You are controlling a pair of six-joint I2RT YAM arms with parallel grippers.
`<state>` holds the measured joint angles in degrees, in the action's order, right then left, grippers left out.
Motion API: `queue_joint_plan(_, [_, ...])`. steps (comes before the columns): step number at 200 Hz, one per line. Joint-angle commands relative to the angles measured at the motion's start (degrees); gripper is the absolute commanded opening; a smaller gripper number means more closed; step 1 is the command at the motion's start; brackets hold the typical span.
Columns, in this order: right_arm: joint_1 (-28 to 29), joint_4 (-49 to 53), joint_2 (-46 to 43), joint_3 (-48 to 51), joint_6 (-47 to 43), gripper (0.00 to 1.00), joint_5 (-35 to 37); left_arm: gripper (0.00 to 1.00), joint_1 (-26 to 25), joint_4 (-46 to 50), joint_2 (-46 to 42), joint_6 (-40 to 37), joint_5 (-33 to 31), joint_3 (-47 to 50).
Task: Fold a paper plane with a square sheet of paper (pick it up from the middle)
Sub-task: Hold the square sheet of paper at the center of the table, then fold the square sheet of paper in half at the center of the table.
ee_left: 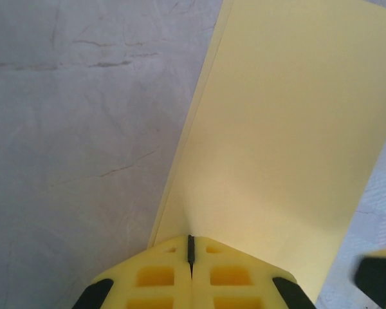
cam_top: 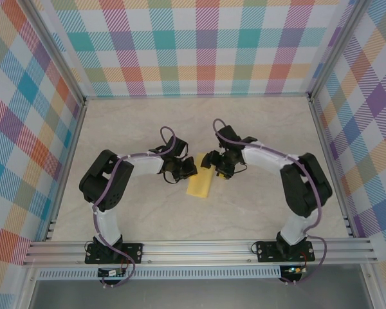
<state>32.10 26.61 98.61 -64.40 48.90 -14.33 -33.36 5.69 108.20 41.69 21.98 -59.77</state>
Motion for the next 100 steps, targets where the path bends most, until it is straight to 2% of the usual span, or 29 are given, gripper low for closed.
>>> queue_joint_plan(1, [-0.95,-10.97,-3.93,5.0,1.6,0.52,-5.39,0.0,-0.82,2.26,0.65,-1.27,-1.94,1.58])
queue_joint_plan(31, [-0.98,-26.17,-2.91,11.86,6.29,0.16,-13.91,0.0,-0.8,1.95,0.96,-1.27,-1.57,1.42])
queue_joint_plan(39, [-0.98,-28.12,-2.24,12.89,7.12,0.09,-14.81,0.0,-0.82,2.02,1.04,-1.34,-1.59,1.58])
queue_joint_plan(55, [-0.97,-28.27,-1.28,13.83,6.94,0.05,-13.94,0.0,-0.78,2.0,1.0,-1.36,-1.51,1.58])
queue_joint_plan(100, [-0.94,-27.78,0.31,14.74,5.12,0.01,-12.97,0.0,-0.82,1.74,1.13,-1.31,-1.43,1.81])
